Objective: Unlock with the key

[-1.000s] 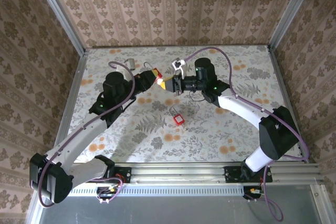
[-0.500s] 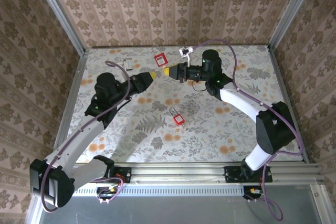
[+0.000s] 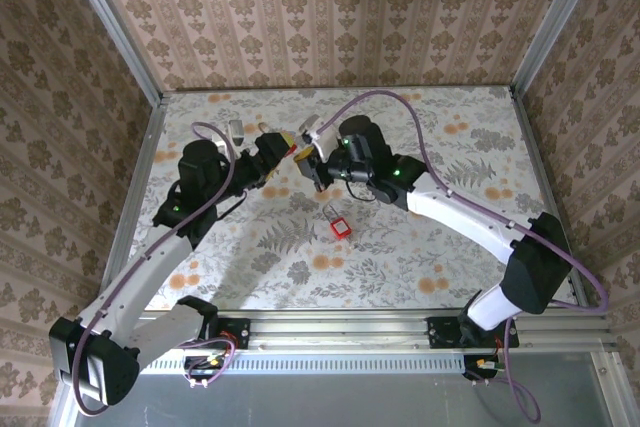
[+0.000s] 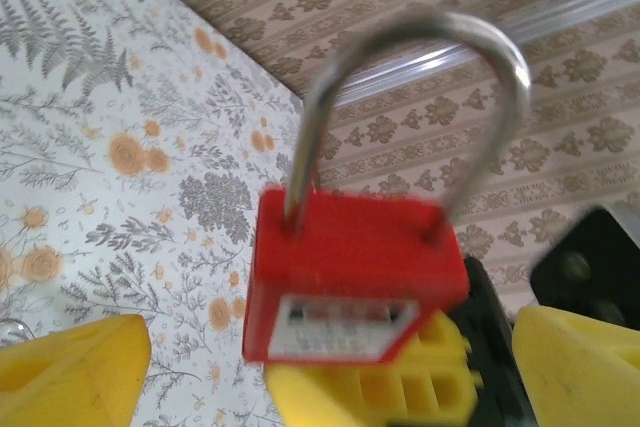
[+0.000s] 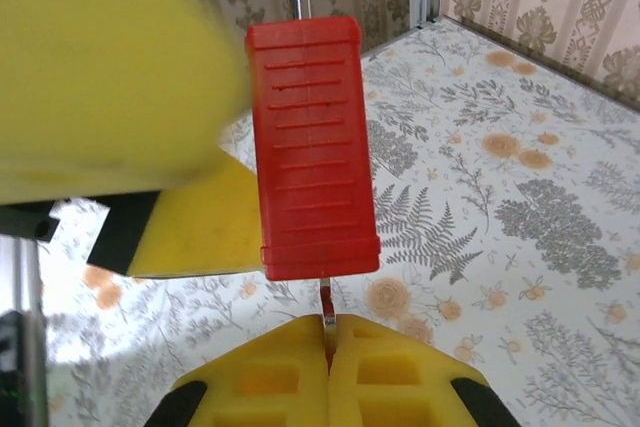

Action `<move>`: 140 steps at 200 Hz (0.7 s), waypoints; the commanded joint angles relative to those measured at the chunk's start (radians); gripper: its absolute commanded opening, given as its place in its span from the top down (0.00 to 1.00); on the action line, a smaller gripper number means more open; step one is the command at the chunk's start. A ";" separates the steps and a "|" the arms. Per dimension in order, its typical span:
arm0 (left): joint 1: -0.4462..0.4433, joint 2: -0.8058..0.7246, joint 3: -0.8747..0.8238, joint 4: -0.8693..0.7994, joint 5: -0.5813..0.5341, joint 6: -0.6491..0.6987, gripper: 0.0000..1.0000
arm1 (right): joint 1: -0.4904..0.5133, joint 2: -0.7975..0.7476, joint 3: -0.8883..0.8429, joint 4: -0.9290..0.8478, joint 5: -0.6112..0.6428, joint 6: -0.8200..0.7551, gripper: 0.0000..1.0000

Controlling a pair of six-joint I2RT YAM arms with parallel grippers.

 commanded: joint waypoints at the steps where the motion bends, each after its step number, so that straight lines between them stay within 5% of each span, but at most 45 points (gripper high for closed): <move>1: -0.001 -0.006 0.042 -0.060 -0.041 -0.053 0.06 | 0.013 -0.011 0.032 -0.042 0.166 -0.126 1.00; 75: -0.044 0.051 -0.009 0.037 -0.090 -0.129 0.14 | 0.092 0.002 0.054 -0.083 0.264 -0.198 1.00; 140: -0.052 0.083 -0.047 0.090 -0.123 -0.137 0.36 | 0.116 0.005 0.059 -0.090 0.229 -0.181 1.00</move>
